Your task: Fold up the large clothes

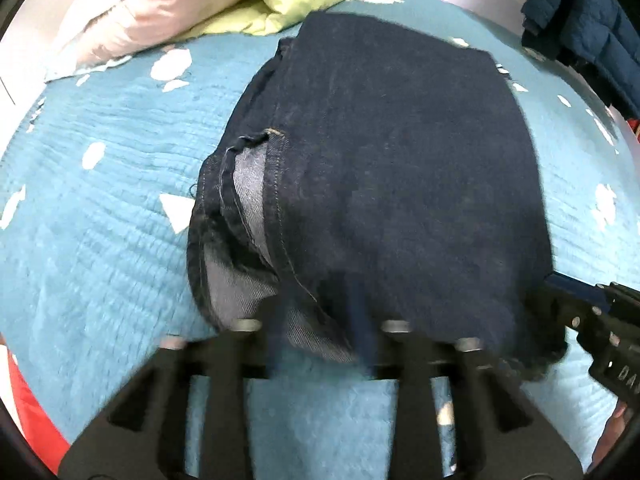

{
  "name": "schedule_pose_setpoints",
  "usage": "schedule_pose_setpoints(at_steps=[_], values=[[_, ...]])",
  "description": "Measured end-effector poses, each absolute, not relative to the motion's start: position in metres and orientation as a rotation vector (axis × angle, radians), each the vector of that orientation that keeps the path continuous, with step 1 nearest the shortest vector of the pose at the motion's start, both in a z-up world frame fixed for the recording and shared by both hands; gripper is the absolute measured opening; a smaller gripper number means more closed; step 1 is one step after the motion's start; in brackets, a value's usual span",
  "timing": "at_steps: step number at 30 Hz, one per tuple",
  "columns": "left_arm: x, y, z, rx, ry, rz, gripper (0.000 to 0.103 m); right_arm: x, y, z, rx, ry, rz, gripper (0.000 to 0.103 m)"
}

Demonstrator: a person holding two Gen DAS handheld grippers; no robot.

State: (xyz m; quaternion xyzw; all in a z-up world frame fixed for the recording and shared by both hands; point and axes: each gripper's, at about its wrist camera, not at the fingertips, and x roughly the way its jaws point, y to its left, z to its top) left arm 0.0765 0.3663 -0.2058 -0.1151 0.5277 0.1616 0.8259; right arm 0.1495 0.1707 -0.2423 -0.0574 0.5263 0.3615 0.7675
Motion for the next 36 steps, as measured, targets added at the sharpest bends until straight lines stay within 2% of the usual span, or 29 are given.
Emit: schedule_pose_setpoints(at_steps=[2,4,5,6,9,26,36], values=[[0.071,0.354,-0.194,-0.209,1.090,0.353,0.059,0.149,0.156,-0.236,-0.072,1.144,0.772,0.047],[0.068,0.343,-0.183,-0.210,1.079,0.352,0.068,0.147,0.141,-0.221,-0.034,1.093,0.757,0.082],[0.066,0.338,-0.177,-0.219,1.072,0.357,0.077,0.145,0.134,-0.213,-0.028,1.060,0.734,0.086],[0.063,0.330,-0.169,-0.222,1.055,0.370,0.084,0.142,0.125,-0.204,-0.020,1.023,0.706,0.088],[0.060,0.310,-0.152,-0.203,1.012,0.362,0.089,0.138,0.096,-0.188,-0.007,0.990,0.648,0.091],[0.038,0.149,-0.071,-0.167,0.947,0.163,0.090,0.084,-0.073,-0.110,-0.007,0.779,0.250,0.091],[0.012,0.114,-0.027,-0.134,0.851,0.236,0.090,0.038,-0.122,-0.092,0.033,0.731,0.233,0.092]])
